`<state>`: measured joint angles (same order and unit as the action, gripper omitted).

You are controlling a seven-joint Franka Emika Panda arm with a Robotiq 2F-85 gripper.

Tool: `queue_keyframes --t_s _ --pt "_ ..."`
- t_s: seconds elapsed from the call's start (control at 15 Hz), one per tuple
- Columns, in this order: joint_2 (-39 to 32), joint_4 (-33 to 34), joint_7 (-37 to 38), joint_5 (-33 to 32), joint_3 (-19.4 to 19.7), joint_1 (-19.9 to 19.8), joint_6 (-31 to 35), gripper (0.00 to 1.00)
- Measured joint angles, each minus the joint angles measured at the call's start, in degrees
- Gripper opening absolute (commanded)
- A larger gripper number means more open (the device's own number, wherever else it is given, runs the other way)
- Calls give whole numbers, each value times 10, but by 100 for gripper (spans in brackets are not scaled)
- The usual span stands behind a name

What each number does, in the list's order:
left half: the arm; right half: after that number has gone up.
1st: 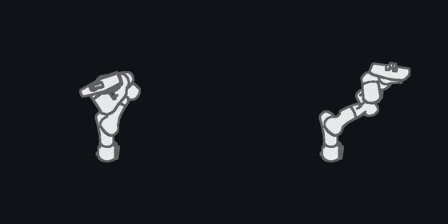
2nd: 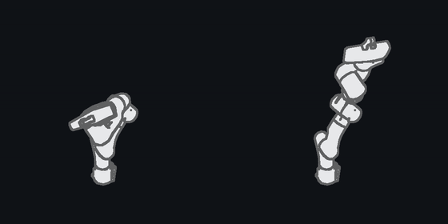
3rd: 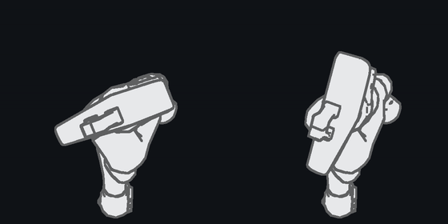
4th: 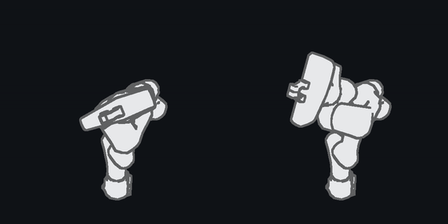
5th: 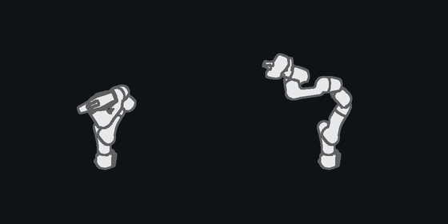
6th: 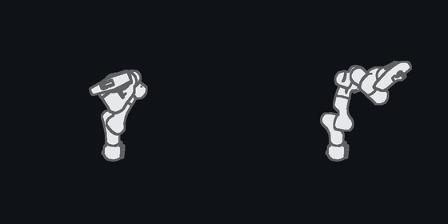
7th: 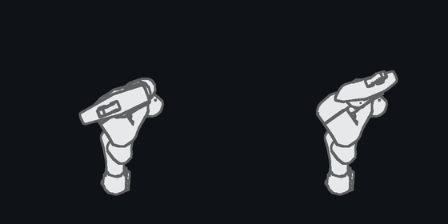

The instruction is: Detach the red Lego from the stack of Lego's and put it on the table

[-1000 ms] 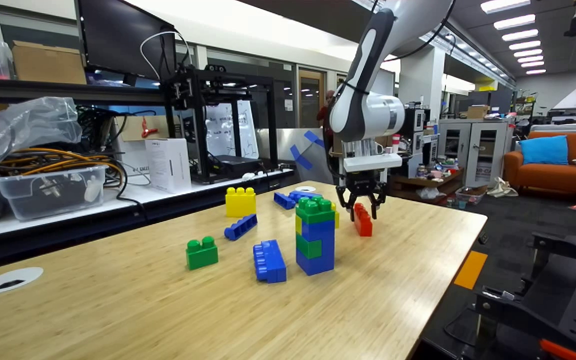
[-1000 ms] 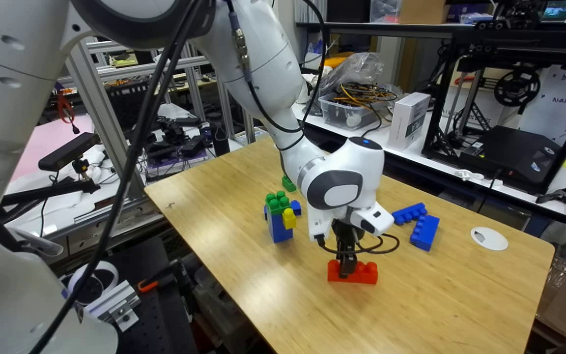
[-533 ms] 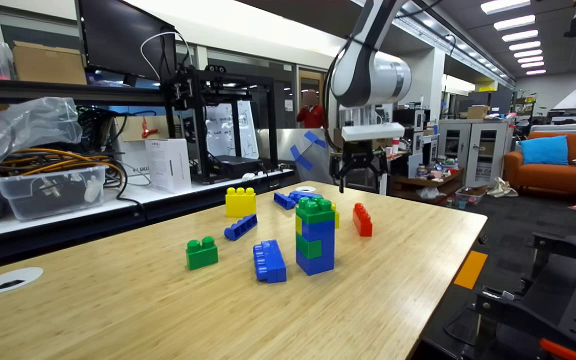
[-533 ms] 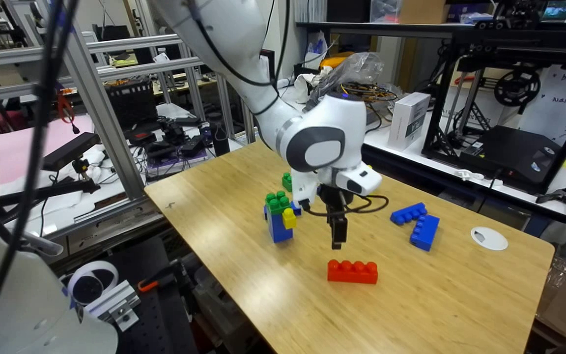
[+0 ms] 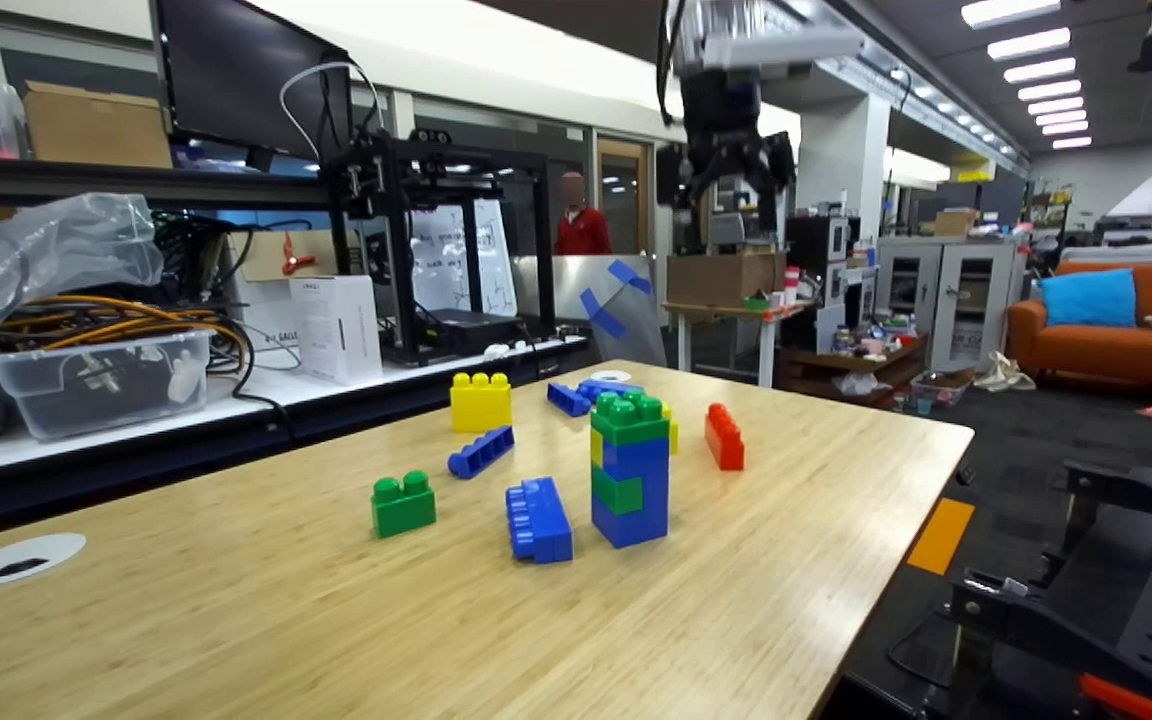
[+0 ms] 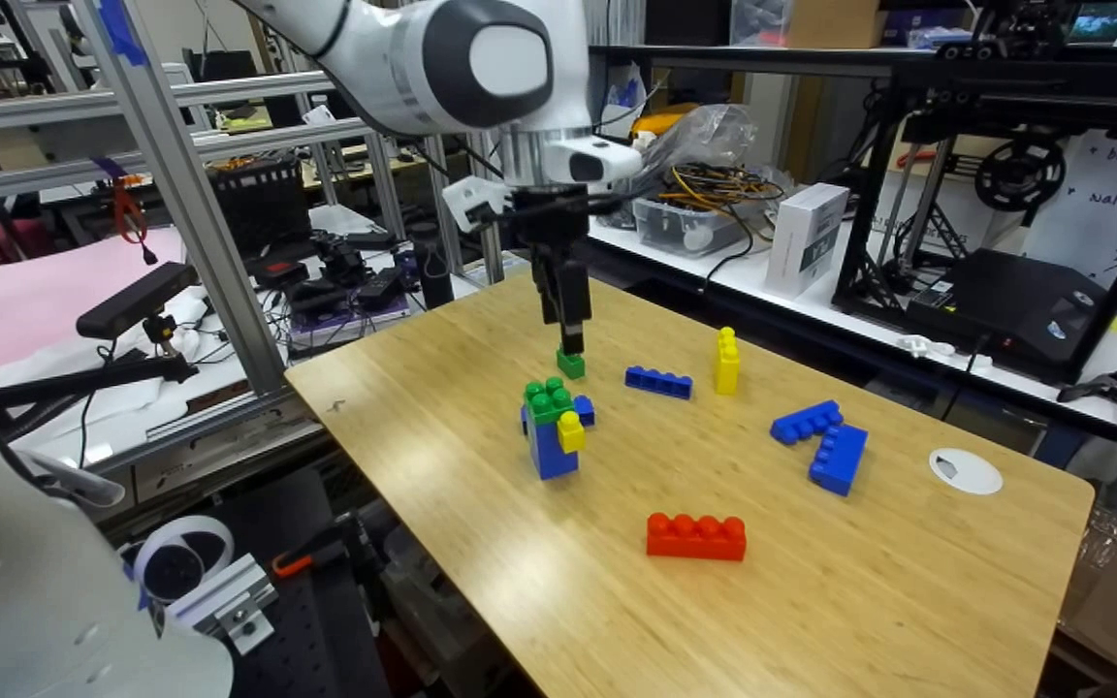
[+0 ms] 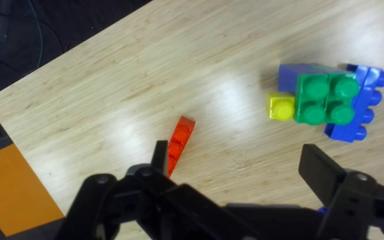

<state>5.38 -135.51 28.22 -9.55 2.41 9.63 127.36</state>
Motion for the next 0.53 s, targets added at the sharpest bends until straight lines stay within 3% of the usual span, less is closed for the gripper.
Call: queue_keyframes --t_s 0.2,0.53 --pt "53 -14 -12 -6 -50 1 -37 100" --pt "52 -19 -27 -6 -51 -6 -39 100"
